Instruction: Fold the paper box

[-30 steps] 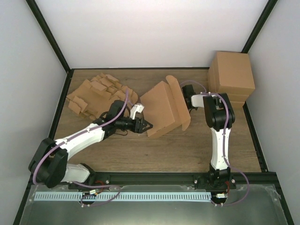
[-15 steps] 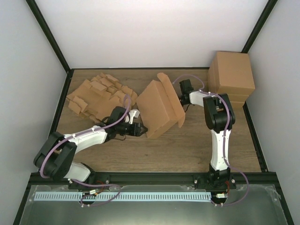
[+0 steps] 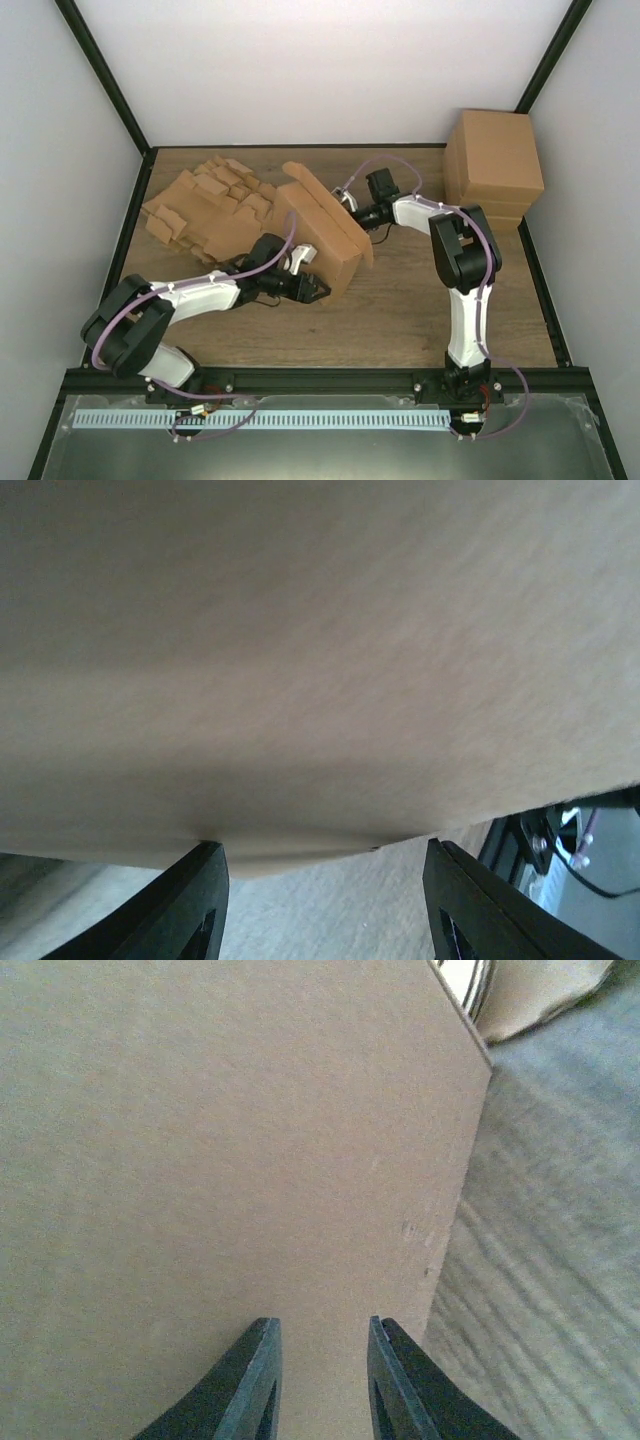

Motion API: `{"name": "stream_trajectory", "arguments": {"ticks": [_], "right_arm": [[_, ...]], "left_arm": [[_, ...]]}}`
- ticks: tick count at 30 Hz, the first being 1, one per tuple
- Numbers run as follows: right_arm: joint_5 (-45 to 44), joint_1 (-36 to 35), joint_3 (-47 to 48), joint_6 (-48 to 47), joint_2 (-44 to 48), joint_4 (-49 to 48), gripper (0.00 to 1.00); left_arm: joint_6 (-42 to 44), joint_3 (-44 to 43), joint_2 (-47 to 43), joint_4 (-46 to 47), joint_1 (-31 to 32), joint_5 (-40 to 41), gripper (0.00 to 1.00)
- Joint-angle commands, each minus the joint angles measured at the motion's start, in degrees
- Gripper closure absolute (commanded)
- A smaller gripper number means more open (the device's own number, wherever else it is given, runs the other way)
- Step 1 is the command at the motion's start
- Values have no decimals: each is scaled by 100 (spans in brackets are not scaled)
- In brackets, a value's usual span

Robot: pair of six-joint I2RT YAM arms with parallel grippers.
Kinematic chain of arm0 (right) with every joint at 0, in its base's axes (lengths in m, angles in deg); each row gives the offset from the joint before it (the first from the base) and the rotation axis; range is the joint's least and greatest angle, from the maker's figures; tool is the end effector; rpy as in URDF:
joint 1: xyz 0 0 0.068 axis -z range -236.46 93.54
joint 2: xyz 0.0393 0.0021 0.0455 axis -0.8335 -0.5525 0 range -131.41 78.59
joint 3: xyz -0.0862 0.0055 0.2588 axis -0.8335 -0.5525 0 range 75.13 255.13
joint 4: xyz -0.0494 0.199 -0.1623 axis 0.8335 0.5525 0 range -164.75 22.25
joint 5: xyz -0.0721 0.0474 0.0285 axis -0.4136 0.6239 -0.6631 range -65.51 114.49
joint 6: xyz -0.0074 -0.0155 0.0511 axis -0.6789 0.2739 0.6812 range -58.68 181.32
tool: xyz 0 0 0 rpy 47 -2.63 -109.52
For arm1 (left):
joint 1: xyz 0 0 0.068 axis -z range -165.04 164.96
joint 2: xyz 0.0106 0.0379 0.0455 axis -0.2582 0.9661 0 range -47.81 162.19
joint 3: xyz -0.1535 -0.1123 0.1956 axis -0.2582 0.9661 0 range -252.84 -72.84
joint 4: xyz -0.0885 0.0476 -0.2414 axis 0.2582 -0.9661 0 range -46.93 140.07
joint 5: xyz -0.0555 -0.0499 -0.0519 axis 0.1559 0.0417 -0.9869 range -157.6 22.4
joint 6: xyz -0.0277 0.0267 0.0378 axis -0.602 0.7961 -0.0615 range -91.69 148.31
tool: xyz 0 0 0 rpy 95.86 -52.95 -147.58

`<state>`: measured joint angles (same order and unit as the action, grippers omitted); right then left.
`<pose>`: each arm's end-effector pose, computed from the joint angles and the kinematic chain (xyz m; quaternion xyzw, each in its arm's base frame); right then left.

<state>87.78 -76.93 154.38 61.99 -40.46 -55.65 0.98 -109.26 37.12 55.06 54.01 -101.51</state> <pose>0.3836 0.1771 0.1565 -0.2796 0.7837 0.5388 0.1317 0.2043 -0.1912 0.1614 0.2042 0.8625 -0.4309 0.1692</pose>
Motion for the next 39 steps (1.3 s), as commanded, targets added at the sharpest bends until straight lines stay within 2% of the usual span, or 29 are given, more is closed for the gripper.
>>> {"name": "stream_trajectory", "arguments": {"ticks": [1, 6, 12, 20, 24, 31, 35, 39], "right_arm": [[16, -246, -213, -84, 173, 113, 75], [-39, -249, -611, -241, 400, 185, 74], [-343, -248, -1416, -69, 1118, -14, 74], [-1571, -250, -1786, -17, 2179, 254, 65], [-2282, -247, -1764, 99, 2284, 285, 62], [-2705, -247, -1630, 192, 2184, 189, 61], [-2712, -247, -1560, 197, 2316, 161, 60], [-2929, -255, -1424, 187, 2379, 272, 55]], "left_arm": [[200, -150, 46, 163, 337, -51, 43], [101, -224, 161, 340, 748, 46, 42], [-80, -504, 293, 439, 1413, 462, 42], [-453, -721, 475, 734, 2253, 1065, 42], [-515, -577, 250, 679, 2382, 1403, 35], [-377, -567, -225, -285, 2375, 1914, 33], [-231, -433, -910, -787, 2353, 2139, 29], [26, -528, -1726, -1797, 2044, 2366, 28]]}}
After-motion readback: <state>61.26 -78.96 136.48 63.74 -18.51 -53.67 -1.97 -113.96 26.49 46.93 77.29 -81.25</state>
